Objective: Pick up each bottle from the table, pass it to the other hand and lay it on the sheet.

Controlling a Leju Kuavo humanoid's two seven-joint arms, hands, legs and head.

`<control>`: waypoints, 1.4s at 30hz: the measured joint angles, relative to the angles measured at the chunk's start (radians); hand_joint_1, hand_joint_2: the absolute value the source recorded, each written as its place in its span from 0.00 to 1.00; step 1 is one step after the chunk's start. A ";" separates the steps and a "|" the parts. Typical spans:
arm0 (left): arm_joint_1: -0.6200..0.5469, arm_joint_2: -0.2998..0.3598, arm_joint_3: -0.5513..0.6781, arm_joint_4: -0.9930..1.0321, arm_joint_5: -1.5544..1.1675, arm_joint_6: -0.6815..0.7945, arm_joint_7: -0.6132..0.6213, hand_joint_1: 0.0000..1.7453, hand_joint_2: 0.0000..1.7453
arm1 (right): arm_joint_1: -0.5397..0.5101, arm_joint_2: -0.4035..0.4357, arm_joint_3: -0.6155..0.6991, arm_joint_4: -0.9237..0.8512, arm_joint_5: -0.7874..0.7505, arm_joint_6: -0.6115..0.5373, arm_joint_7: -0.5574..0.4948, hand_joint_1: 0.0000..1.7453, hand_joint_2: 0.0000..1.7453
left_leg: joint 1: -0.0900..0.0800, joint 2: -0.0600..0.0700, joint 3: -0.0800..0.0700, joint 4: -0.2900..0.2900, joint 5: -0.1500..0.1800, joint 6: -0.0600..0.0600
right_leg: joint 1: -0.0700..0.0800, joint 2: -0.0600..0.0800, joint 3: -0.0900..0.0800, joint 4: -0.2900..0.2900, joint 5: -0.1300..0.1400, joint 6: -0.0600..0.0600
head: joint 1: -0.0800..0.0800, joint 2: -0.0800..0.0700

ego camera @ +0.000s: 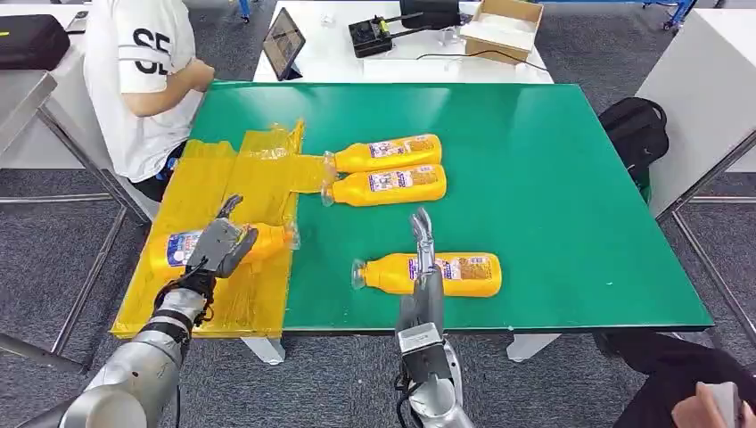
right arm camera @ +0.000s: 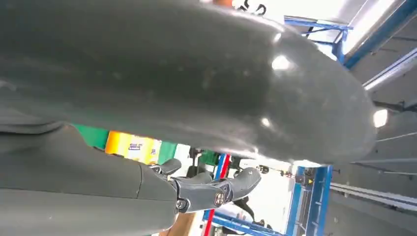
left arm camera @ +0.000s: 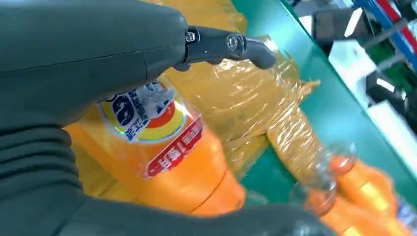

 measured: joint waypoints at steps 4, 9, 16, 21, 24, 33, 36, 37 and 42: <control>0.057 -0.047 -0.019 -0.145 0.395 0.096 -0.001 0.00 1.00 | -0.002 0.003 -0.011 0.018 0.059 0.003 0.000 0.00 1.00 | 0.000 0.001 -0.002 0.000 0.000 0.000 | 0.000 0.001 -0.003 0.000 0.000 0.000 | 0.000 0.000; 0.097 -0.073 -0.051 -0.259 0.483 0.172 0.000 0.00 1.00 | -0.006 0.003 -0.019 0.038 0.108 0.006 0.000 0.00 1.00 | 0.000 0.000 -0.006 0.000 0.000 0.000 | 0.000 0.000 -0.006 0.000 0.000 0.000 | 0.000 0.000; 0.225 -0.088 -0.229 -0.562 0.679 0.531 -0.001 0.00 1.00 | -0.057 -0.008 -0.051 0.097 0.315 -0.052 0.073 0.00 1.00 | 0.000 -0.001 -0.008 0.000 0.000 0.000 | 0.000 -0.001 -0.009 0.000 0.000 0.000 | 0.000 0.000; 0.332 -0.104 -0.369 -0.783 0.748 0.571 -0.001 0.00 1.00 | -0.117 -0.067 -0.099 0.134 0.445 -0.059 0.166 0.00 1.00 | 0.000 0.000 -0.010 0.000 -0.001 0.000 | 0.000 0.000 -0.009 -0.001 0.000 0.001 | 0.000 0.000; 0.352 -0.106 -0.402 -0.840 0.759 0.575 -0.001 0.00 1.00 | -0.129 -0.082 -0.111 0.146 0.456 -0.060 0.178 0.00 1.00 | 0.000 0.000 -0.010 0.000 -0.001 0.000 | 0.000 0.000 -0.009 -0.001 0.001 0.001 | 0.000 0.000; 0.494 -0.113 -0.495 -0.994 0.781 0.574 -0.001 0.00 1.00 | -0.174 -0.202 -0.201 0.174 0.534 0.090 0.288 0.00 1.00 | 0.000 0.001 -0.012 0.001 -0.001 0.001 | 0.000 0.000 -0.012 -0.002 0.001 0.001 | 0.000 0.000; 0.520 -0.113 -0.520 -1.006 0.773 0.580 -0.001 0.00 1.00 | -0.185 -0.227 -0.225 0.187 0.563 0.130 0.317 0.00 1.00 | 0.000 0.001 -0.013 0.001 -0.001 0.001 | 0.000 0.000 -0.012 -0.002 0.001 0.001 | 0.000 0.000; 0.527 -0.113 -0.526 -1.010 0.771 0.585 -0.001 0.00 1.00 | -0.189 -0.236 -0.230 0.194 0.573 0.146 0.330 0.00 1.00 | 0.000 0.001 -0.013 0.001 -0.001 0.001 | 0.000 0.000 -0.012 -0.002 0.001 0.001 | 0.000 0.000; 0.546 -0.113 -0.545 -1.010 0.762 0.587 -0.001 0.00 1.00 | -0.210 -0.263 -0.243 0.247 0.599 0.202 0.348 0.00 1.00 | 0.000 0.001 -0.012 0.001 -0.001 0.001 | 0.000 0.000 -0.012 -0.002 0.001 0.001 | 0.000 0.000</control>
